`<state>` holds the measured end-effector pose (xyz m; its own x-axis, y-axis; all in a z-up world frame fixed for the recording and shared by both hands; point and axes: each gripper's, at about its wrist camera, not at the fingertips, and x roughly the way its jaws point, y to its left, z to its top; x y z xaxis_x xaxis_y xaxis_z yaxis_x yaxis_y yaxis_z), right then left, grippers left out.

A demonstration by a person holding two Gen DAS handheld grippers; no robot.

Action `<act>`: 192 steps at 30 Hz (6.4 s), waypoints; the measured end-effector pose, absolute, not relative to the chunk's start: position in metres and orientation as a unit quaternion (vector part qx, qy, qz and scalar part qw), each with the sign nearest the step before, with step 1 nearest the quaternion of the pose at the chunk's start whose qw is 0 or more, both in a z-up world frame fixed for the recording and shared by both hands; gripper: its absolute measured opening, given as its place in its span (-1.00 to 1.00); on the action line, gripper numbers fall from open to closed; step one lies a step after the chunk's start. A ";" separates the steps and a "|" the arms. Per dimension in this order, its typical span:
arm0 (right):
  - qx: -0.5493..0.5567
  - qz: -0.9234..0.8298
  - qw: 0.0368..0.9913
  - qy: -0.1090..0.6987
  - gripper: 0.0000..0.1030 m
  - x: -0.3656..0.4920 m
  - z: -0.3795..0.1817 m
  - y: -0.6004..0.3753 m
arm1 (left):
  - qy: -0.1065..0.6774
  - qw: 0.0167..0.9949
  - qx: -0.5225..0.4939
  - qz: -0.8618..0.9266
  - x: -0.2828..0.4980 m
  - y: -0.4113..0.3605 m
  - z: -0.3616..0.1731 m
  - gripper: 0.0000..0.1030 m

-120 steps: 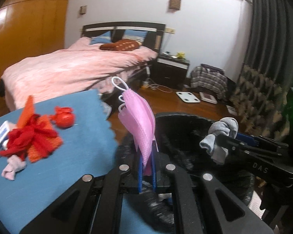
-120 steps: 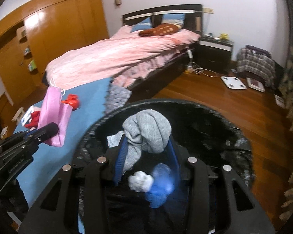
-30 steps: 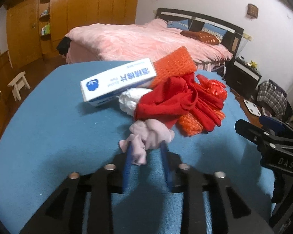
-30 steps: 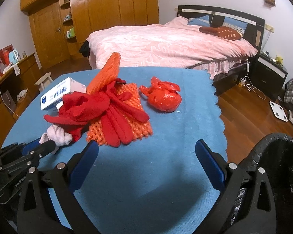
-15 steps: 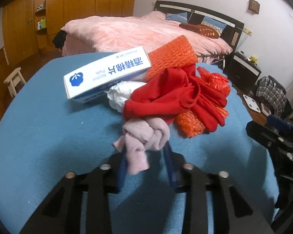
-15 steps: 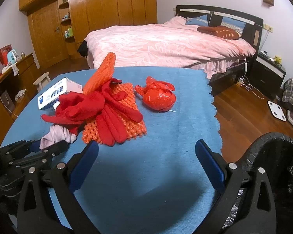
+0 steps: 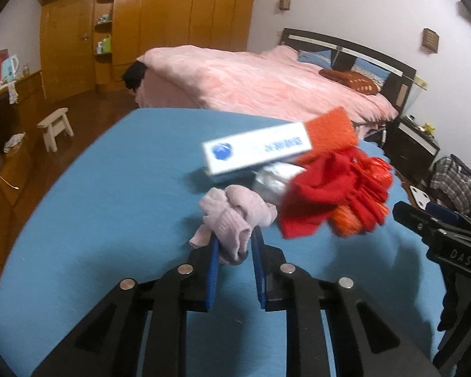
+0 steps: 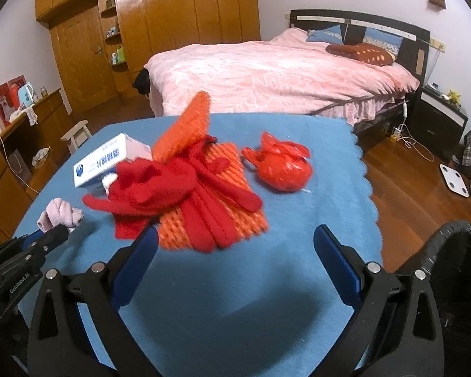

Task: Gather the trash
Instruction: 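Carry a red glove toward the bin with the right gripper while the left holds the cloth, then open both grippers over the bin to drop the pink cloth and red glove, then grasp the white tissue ball with the left gripper while the right grasps the red plastic bag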

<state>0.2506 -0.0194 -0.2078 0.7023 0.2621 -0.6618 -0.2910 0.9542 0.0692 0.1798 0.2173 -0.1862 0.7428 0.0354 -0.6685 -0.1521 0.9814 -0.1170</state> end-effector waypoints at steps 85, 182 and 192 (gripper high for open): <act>0.066 -0.010 0.949 0.309 -0.56 0.101 -0.108 -0.343 | 0.286 0.900 0.002 -0.328 0.141 -0.117 -0.083 -0.02; -0.030 0.105 0.900 0.423 -0.32 0.376 -0.248 -0.038 | 0.401 0.913 -0.073 0.034 0.287 0.182 -0.211 -0.16; -0.008 0.124 0.915 0.384 -0.33 0.342 -0.210 -0.052 | 0.363 0.929 -0.072 0.014 0.253 0.172 -0.192 -0.32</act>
<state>0.3419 -0.0515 -0.2101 0.6738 0.2210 -0.7051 -0.2330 0.9691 0.0811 0.2530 0.1716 -0.1924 0.7367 -0.0267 -0.6757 -0.0783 0.9891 -0.1246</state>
